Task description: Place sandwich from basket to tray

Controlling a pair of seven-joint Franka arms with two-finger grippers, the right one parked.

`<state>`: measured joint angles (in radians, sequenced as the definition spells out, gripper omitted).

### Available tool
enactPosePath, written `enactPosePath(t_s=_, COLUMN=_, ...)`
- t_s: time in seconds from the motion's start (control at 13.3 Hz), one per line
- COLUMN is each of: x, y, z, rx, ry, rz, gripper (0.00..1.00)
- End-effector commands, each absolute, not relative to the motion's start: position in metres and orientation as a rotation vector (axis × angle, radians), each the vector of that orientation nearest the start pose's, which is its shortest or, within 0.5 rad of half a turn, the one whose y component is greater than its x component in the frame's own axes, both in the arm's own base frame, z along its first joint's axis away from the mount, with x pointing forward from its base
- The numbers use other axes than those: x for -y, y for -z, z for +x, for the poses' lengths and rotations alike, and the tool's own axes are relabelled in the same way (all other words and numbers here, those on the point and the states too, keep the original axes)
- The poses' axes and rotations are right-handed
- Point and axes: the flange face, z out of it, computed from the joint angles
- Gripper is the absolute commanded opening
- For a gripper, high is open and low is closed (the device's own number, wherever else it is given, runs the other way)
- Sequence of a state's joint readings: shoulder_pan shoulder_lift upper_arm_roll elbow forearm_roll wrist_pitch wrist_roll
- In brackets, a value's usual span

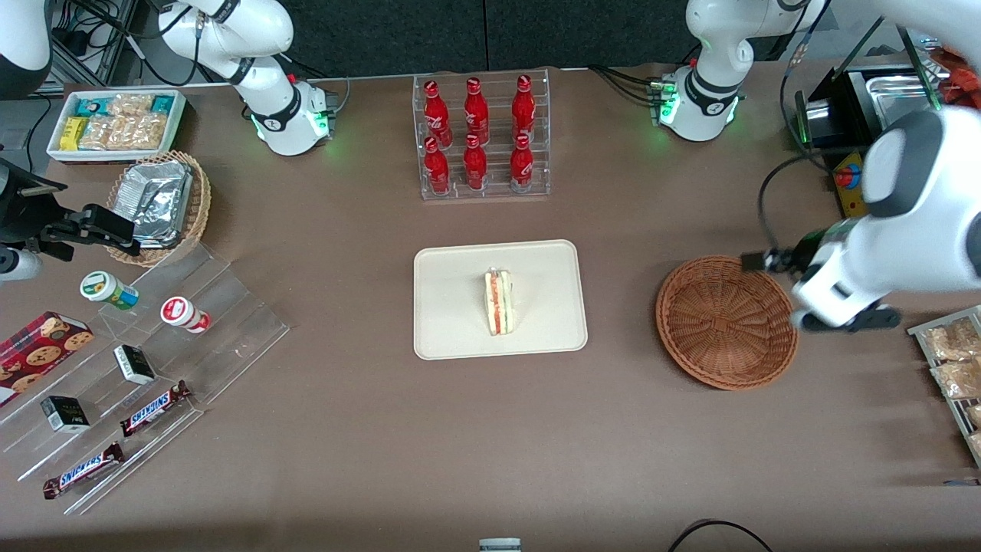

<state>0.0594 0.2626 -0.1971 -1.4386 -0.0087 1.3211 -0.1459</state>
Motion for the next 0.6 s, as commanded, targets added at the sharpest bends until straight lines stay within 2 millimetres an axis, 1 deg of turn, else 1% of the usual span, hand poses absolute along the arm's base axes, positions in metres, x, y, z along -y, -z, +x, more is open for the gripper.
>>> enactPosePath(t_s=0.0, x=0.071, y=-0.552, z=0.560, rx=-0.068, ry=-0.578, rz=-3.082, gripper=1.00)
enactPosePath(t_s=0.15, x=0.065, y=-0.581, z=0.544, rx=-0.049, ry=-0.505, rz=-3.087, gripper=1.00)
enactPosePath(t_s=0.23, x=0.059, y=-0.590, z=0.534, rx=-0.029, ry=-0.483, rz=-3.086, gripper=1.00)
enactPosePath(t_s=0.38, x=0.057, y=-0.601, z=0.515, rx=-0.030, ry=-0.451, rz=-3.043, gripper=1.00)
enactPosePath(t_s=0.45, x=0.058, y=-0.602, z=0.512, rx=-0.032, ry=-0.450, rz=-3.041, gripper=1.00)
enactPosePath(t_s=0.53, x=0.058, y=-0.601, z=0.513, rx=-0.032, ry=-0.448, rz=-3.043, gripper=1.00)
